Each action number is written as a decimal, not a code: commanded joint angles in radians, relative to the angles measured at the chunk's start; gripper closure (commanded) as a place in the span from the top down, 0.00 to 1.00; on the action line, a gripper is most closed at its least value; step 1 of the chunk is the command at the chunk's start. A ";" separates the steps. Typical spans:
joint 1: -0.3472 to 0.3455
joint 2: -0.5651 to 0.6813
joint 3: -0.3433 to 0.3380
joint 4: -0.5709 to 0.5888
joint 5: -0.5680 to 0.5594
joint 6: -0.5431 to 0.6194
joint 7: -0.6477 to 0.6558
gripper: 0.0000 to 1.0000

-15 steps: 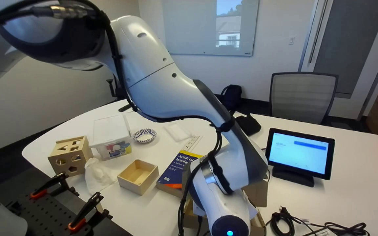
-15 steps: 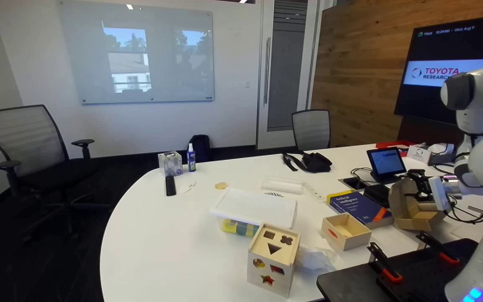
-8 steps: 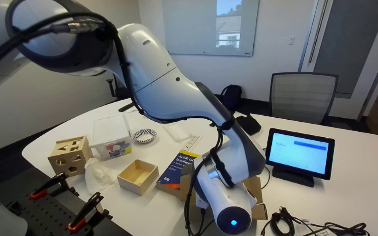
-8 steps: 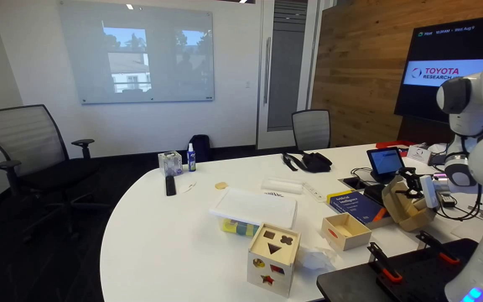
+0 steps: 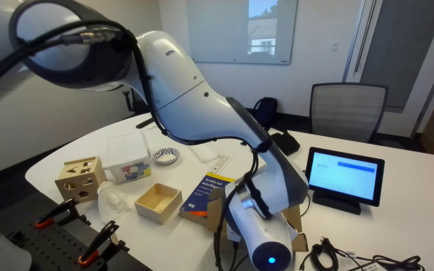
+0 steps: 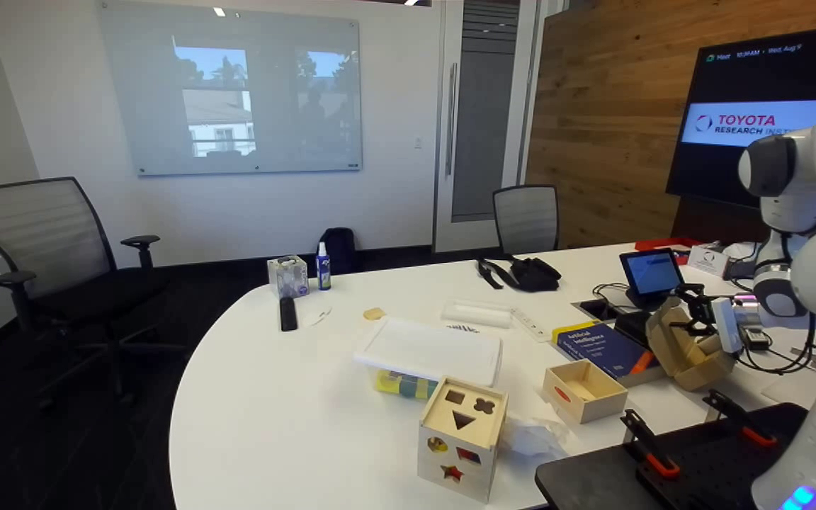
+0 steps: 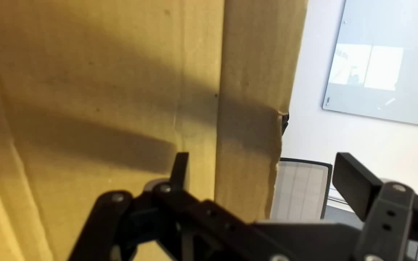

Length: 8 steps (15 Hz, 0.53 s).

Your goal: Open the box

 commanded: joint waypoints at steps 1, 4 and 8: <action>-0.026 -0.003 -0.011 -0.009 0.009 -0.024 0.003 1.00; -0.042 -0.017 -0.031 -0.038 0.010 0.014 0.009 1.00; -0.038 -0.043 -0.072 -0.082 0.010 0.092 0.014 1.00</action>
